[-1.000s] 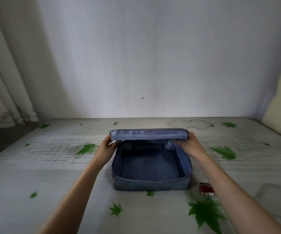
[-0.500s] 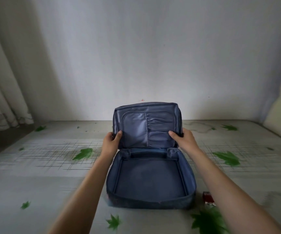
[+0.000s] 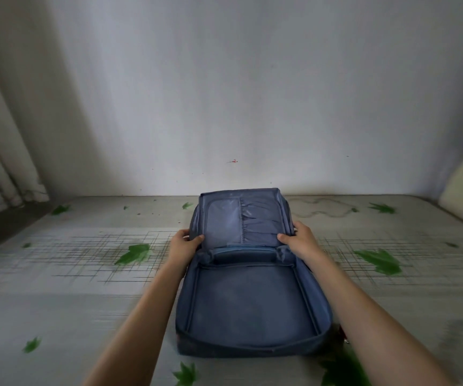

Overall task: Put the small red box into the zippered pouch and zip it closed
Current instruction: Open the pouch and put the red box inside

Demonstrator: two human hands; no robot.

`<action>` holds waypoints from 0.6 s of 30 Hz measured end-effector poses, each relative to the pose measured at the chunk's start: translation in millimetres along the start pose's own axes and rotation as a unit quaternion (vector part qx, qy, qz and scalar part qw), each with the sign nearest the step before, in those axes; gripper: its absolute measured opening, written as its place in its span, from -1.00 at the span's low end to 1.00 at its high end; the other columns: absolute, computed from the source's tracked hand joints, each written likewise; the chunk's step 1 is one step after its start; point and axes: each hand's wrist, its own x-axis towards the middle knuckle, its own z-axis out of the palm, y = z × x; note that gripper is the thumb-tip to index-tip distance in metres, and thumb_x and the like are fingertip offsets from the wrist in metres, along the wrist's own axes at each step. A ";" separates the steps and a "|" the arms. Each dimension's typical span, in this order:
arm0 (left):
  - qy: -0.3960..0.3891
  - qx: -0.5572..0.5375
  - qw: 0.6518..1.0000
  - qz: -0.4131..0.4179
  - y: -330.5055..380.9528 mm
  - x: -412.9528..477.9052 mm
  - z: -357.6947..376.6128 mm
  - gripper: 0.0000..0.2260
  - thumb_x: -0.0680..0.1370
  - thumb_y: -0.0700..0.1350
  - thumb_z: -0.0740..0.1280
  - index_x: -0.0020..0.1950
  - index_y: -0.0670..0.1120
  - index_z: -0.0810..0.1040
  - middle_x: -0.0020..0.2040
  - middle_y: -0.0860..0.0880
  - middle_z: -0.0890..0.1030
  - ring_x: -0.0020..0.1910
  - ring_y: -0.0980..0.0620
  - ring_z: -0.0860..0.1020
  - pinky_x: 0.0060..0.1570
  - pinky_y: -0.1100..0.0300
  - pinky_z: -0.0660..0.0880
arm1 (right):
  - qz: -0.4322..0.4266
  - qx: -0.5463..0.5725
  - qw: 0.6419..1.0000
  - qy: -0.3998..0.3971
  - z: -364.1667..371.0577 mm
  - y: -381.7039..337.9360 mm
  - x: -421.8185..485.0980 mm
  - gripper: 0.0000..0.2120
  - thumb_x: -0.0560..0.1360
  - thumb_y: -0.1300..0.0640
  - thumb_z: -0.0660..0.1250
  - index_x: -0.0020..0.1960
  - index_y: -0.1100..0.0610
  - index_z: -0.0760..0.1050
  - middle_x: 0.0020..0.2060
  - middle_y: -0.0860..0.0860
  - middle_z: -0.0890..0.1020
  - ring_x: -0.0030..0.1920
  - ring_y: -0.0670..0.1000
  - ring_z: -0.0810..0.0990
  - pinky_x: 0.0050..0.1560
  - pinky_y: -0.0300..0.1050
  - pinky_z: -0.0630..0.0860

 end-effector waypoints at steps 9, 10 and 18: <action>-0.013 0.016 1.000 -0.019 -1.3 -4.8 -1.2 -0.67 0.45 -0.29 0.34 0.20 -0.33 0.43 0.15 -0.29 0.55 0.10 -0.21 0.54 -0.02 0.14 0.44 | 0.026 -0.021 0.999 -0.011 3.5 2.3 -0.1 -0.53 0.44 0.22 0.34 0.30 0.26 0.32 0.25 0.20 0.48 0.21 0.19 0.47 0.25 0.08 0.41; -0.023 0.013 1.000 -0.017 -0.9 -6.7 -1.8 -0.70 0.46 -0.30 0.33 0.18 -0.33 0.46 0.15 -0.28 0.56 0.07 -0.19 0.55 -0.02 0.14 0.44 | 0.026 -0.022 0.999 -0.014 3.2 2.0 -0.7 -0.54 0.44 0.22 0.34 0.30 0.26 0.33 0.25 0.20 0.48 0.22 0.19 0.47 0.26 0.08 0.41; -0.032 0.039 0.999 0.005 11.1 -20.3 -7.9 -0.53 0.47 -0.26 0.34 0.34 -0.30 0.31 0.34 -0.24 0.41 0.18 -0.11 0.47 0.07 0.17 0.39 | 0.017 -0.029 0.998 -0.046 -6.8 -6.1 -13.7 -0.49 0.46 0.22 0.33 0.36 0.26 0.29 0.34 0.19 0.40 0.32 0.17 0.38 0.35 0.10 0.33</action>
